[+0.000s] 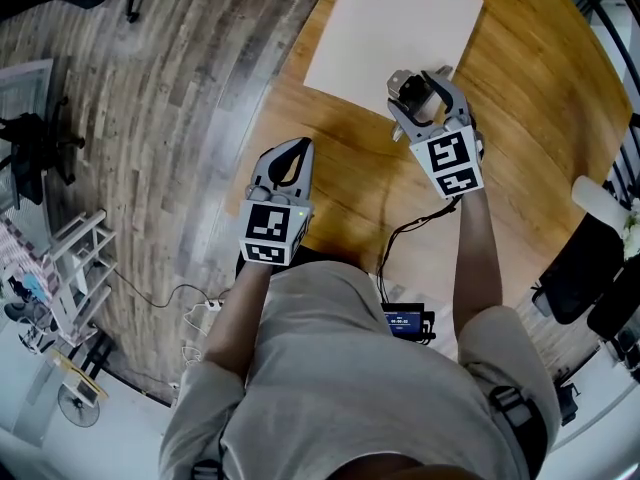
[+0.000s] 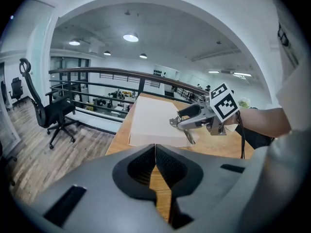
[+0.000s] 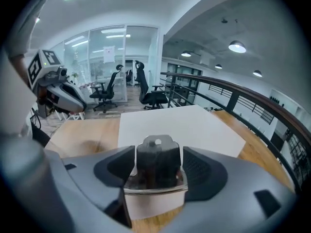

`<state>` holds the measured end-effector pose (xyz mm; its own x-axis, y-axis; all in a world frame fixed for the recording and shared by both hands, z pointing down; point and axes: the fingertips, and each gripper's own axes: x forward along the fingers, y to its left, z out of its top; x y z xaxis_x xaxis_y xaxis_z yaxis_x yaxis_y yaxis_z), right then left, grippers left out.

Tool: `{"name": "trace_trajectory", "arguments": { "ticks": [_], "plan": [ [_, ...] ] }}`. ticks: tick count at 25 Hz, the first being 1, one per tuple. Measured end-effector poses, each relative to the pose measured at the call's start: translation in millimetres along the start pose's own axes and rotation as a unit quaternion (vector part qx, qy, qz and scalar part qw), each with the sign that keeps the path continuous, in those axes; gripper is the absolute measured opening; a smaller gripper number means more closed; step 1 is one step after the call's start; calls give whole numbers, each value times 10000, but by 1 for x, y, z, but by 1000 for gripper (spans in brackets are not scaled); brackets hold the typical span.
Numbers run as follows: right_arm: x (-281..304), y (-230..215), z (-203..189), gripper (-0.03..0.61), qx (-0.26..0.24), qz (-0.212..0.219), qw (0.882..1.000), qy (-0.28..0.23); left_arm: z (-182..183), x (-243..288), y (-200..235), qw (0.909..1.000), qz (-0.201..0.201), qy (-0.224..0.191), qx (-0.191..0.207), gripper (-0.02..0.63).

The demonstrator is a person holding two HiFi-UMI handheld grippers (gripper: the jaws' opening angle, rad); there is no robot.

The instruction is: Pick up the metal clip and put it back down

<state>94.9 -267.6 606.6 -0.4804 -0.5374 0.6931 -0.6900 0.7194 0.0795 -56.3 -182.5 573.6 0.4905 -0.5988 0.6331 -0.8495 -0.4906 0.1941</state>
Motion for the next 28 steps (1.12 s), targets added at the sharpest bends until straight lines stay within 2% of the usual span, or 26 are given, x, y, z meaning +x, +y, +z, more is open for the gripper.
{"name": "trace_trajectory", "arguments": {
  "ticks": [5,14,21,28],
  "plan": [
    [10,-2,-6,299,-465,90,9981,387,-1,-2,-5,10000,-67,1,7,25],
    [7,1,-7,298,-199,-47,9987,464,-3,-16,-2,10000,-78,5,15,23],
    [-4,7,3,298,474,-419,9980,-16,-4,-26,-4,9999,-101,-51,-20,25],
    [-27,17,27,298,1095,-831,9878,-733,7,-32,-11,9992,-289,-257,104,25]
  ]
}}
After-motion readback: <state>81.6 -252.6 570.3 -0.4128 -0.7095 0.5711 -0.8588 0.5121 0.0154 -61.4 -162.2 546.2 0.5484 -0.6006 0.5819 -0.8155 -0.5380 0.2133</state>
